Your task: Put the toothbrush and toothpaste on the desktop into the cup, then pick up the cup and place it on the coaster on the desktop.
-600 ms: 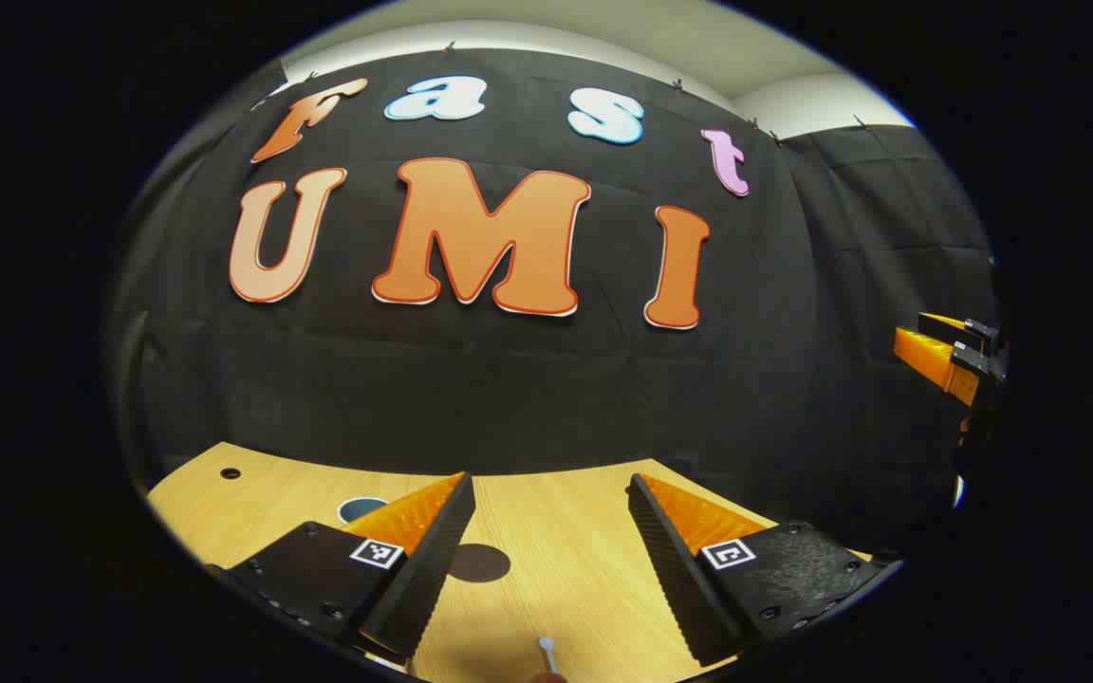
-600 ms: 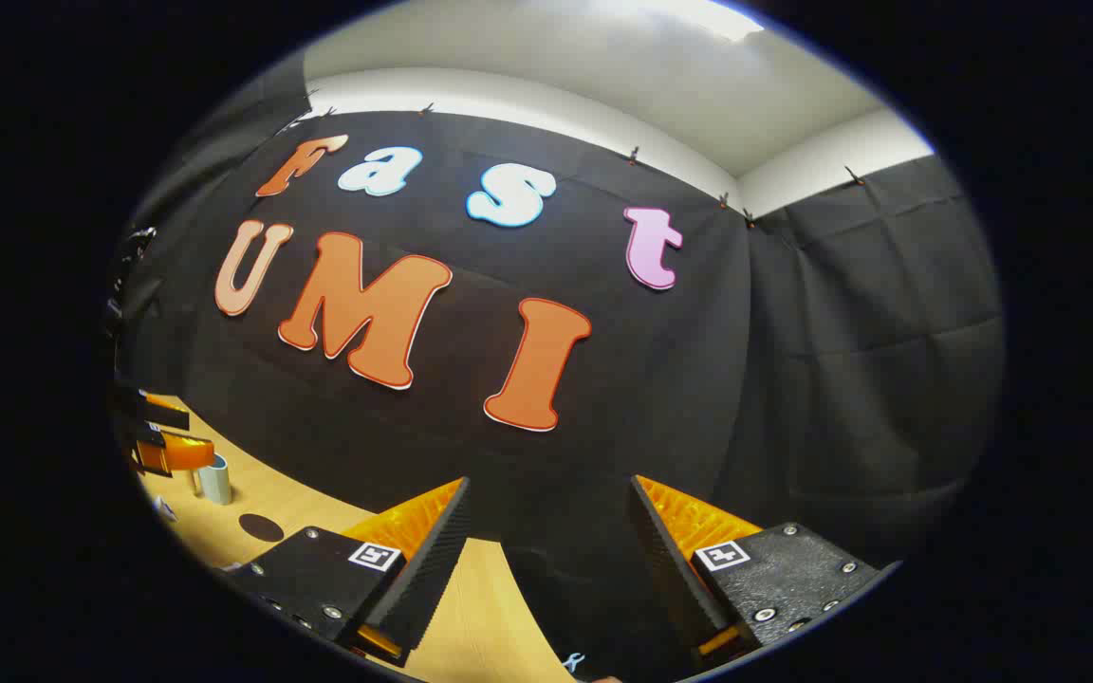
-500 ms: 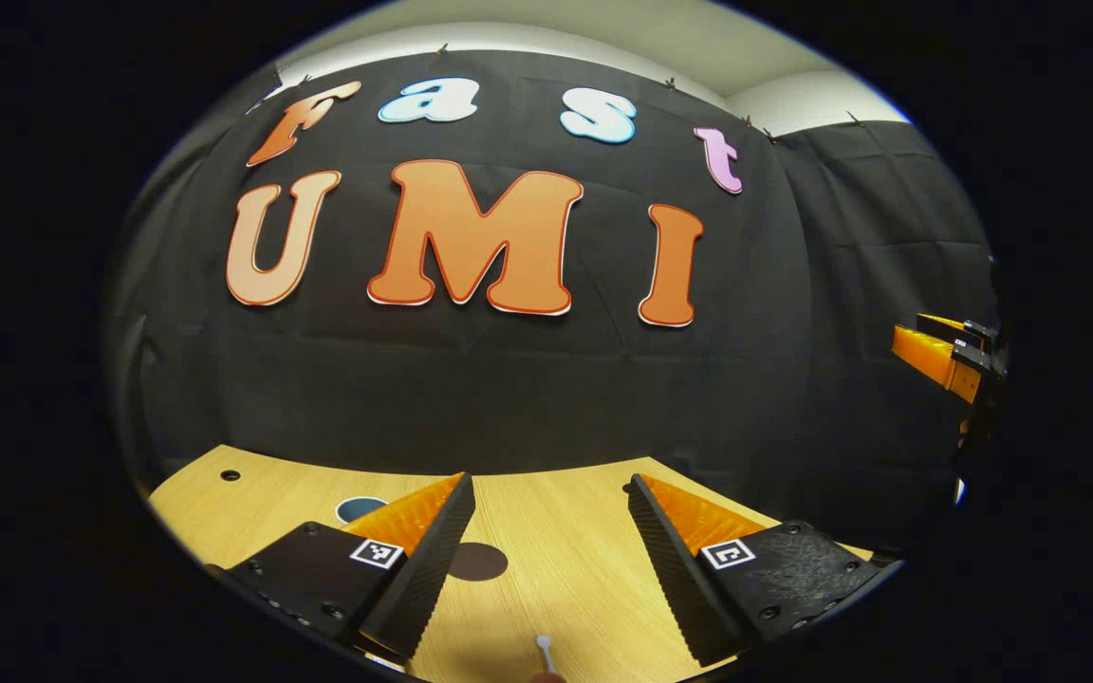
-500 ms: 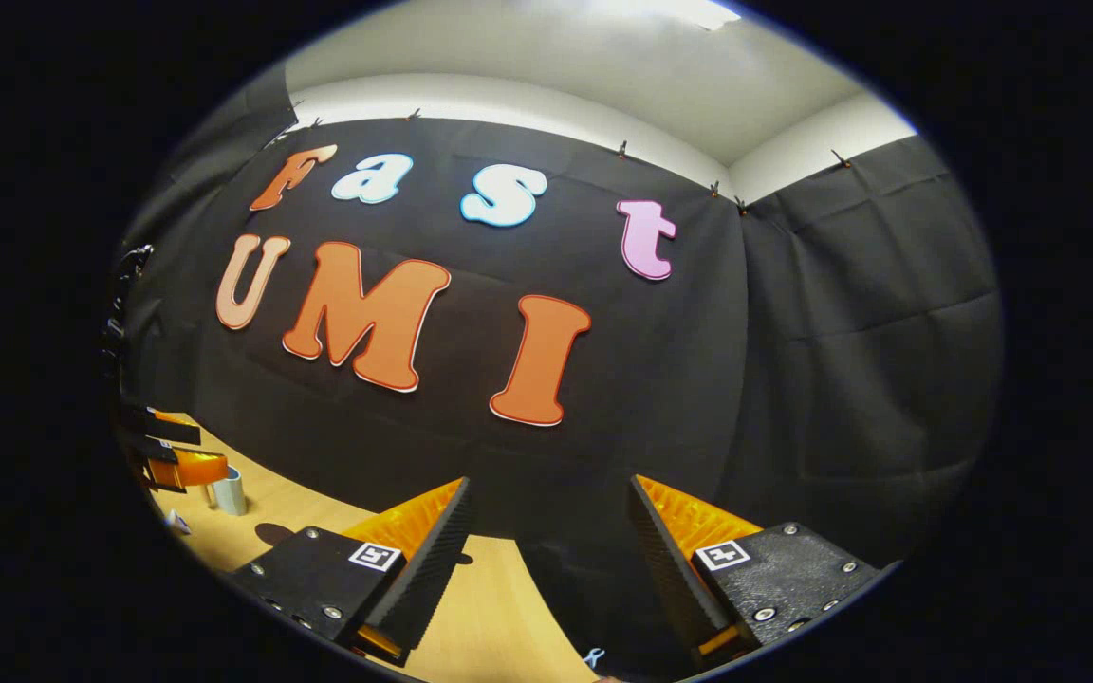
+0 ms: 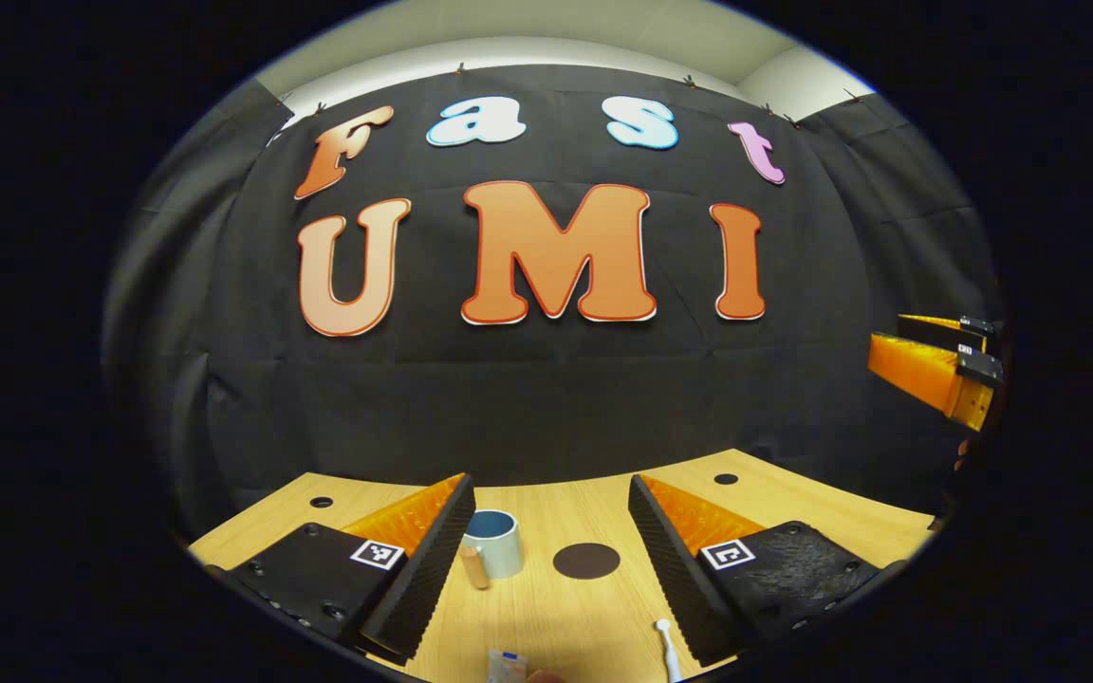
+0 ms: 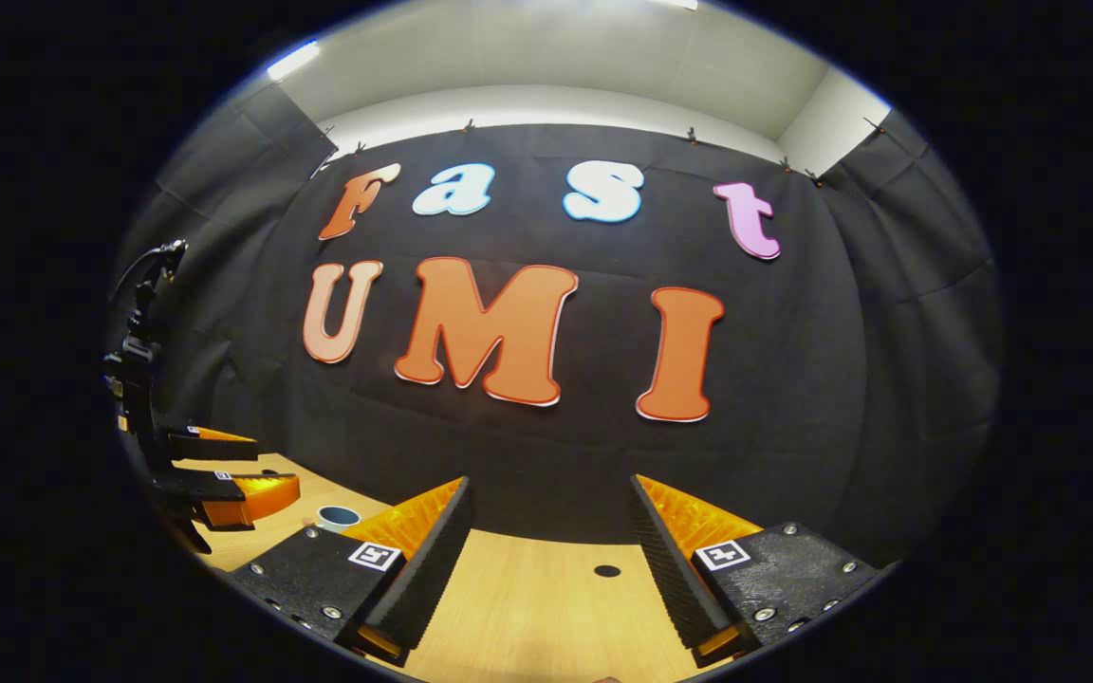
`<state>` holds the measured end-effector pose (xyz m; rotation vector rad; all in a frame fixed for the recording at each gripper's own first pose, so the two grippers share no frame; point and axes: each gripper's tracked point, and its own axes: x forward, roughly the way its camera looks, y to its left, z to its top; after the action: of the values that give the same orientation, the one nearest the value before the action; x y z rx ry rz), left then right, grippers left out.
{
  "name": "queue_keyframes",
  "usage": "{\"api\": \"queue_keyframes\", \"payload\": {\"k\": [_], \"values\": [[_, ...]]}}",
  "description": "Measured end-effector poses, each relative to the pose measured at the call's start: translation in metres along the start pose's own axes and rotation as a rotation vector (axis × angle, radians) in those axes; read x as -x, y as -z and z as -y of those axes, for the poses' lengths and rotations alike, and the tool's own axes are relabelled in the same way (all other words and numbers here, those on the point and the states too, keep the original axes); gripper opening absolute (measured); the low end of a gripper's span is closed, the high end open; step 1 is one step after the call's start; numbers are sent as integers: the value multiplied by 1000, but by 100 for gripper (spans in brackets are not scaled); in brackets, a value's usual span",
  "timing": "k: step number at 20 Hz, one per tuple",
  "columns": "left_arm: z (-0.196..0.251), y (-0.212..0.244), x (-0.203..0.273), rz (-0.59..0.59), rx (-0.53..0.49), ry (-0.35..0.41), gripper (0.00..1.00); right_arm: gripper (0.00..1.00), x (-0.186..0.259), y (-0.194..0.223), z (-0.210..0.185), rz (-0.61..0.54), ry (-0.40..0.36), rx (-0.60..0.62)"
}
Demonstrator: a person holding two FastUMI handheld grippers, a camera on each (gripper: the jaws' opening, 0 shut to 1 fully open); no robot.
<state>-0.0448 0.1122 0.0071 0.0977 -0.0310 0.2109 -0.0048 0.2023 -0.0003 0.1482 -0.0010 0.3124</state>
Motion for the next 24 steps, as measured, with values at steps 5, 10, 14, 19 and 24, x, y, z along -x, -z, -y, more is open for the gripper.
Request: {"api": "queue_keyframes", "payload": {"k": [5, 10, 14, 19, 24], "values": [[-31, 16, 4, -79, -9, -7, 97, 97, -3, 28, -43, -109, -97, 5], [-42, 57, 7, -252, -22, 11, 98, 97, 1, 81, -80, -358, -180, -34], [-45, 118, 17, -505, -19, 84, 97, 94, 15, 132, -105, -572, -254, -50], [-47, 145, 22, -811, -16, 135, 97, 92, 28, 179, -124, -755, -298, -62], [-43, 139, 44, -1122, 46, 159, 96, 91, 45, 226, -158, -944, -367, -52]]}}
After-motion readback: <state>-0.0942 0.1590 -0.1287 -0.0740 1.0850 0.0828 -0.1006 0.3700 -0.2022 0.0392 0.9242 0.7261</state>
